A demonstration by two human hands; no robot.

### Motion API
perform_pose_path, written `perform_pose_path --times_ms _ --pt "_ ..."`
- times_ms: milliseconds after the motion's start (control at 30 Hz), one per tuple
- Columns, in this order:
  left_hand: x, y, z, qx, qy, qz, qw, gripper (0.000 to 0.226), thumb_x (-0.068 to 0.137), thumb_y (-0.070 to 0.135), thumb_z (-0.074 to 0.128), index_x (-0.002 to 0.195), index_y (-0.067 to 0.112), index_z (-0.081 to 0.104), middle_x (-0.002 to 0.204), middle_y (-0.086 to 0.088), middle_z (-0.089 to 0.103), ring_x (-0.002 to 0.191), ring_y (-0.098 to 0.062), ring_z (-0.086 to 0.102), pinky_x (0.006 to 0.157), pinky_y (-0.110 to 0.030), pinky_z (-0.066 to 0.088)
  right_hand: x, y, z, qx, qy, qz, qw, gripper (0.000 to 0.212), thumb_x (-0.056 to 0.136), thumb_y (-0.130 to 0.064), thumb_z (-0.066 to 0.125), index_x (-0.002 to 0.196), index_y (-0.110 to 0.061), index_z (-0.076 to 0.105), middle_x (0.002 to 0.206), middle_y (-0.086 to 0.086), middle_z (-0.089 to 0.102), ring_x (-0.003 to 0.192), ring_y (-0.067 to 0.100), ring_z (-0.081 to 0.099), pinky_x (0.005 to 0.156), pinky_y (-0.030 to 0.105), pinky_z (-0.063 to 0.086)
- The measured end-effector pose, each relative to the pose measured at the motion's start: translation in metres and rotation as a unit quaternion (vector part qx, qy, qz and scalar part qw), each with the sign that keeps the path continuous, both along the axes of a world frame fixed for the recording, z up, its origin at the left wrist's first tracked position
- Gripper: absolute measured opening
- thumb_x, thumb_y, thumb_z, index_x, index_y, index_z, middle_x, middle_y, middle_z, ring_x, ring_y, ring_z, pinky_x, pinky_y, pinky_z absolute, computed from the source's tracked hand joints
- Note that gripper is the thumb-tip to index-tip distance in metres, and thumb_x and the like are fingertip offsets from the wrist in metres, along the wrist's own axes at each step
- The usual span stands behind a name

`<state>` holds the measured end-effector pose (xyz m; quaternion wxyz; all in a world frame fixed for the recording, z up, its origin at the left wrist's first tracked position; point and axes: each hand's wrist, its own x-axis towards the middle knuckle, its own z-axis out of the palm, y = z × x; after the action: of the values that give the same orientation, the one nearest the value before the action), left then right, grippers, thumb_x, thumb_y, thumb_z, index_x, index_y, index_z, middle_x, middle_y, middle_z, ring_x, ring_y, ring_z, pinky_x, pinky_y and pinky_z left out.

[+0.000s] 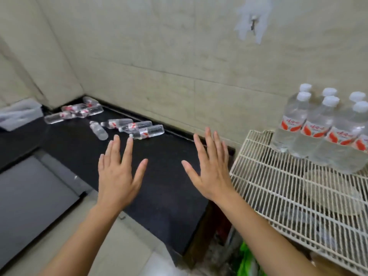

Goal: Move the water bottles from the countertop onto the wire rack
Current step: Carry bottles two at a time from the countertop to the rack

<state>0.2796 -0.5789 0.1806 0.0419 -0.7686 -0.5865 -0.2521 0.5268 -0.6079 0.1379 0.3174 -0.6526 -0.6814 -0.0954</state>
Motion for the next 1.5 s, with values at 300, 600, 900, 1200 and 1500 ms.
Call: perform_pose_path --times_ms 300,600,900,1200,1500 --pt "-0.202 0.068 -0.007 -0.023 0.004 0.056 0.998 0.078 0.096 0.060 0.028 0.157 0.012 0.033 0.166 -0.022 0.022 0.153 -0.039 0.023 0.119 -0.060 0.027 -0.211 0.113 -0.001 -0.045 -0.002 0.057 0.997 0.078 0.102 -0.056 0.041 0.164 -0.019 0.011 0.172 0.011 -0.004 0.159 0.029 -0.007 0.128 0.051 0.000" --pt "-0.287 0.171 -0.017 -0.051 -0.014 0.039 0.998 0.071 0.100 0.054 0.036 0.157 0.012 0.032 0.166 -0.020 0.022 0.154 -0.036 0.021 0.120 -0.059 0.027 -0.303 0.195 -0.031 -0.120 -0.035 0.077 0.989 0.080 0.101 -0.052 0.046 0.164 -0.019 0.010 0.173 0.009 -0.006 0.159 0.026 -0.011 0.128 0.052 0.002" --pt "-0.251 0.322 -0.073 -0.116 0.030 -0.035 0.992 0.069 0.101 0.053 0.042 0.159 0.018 0.027 0.168 -0.016 0.019 0.155 -0.033 0.018 0.122 -0.055 0.024 -0.262 0.316 -0.083 -0.168 -0.024 0.003 0.986 0.084 0.099 -0.052 0.048 0.164 -0.022 0.005 0.172 0.007 -0.010 0.158 0.027 -0.012 0.126 0.048 -0.004" --pt "-0.211 0.491 -0.138 -0.242 0.144 -0.059 0.958 0.071 0.102 0.054 0.039 0.161 0.018 0.021 0.169 -0.014 0.015 0.156 -0.030 0.014 0.123 -0.051 0.023 -0.209 0.464 -0.154 -0.330 0.010 -0.037 0.943 0.091 0.096 -0.045 0.060 0.164 -0.017 0.006 0.172 0.013 -0.002 0.158 0.038 -0.003 0.126 0.055 0.005" --pt "-0.166 0.598 -0.213 -0.324 0.184 -0.144 0.917 0.073 0.099 0.041 0.054 0.159 0.014 0.023 0.166 -0.015 0.021 0.154 -0.032 0.018 0.120 -0.050 0.029 -0.188 0.538 -0.212 -0.412 -0.051 -0.012 0.910 0.090 0.095 -0.004 0.055 0.164 -0.021 0.000 0.172 0.009 -0.013 0.156 0.036 -0.017 0.125 0.056 -0.003"
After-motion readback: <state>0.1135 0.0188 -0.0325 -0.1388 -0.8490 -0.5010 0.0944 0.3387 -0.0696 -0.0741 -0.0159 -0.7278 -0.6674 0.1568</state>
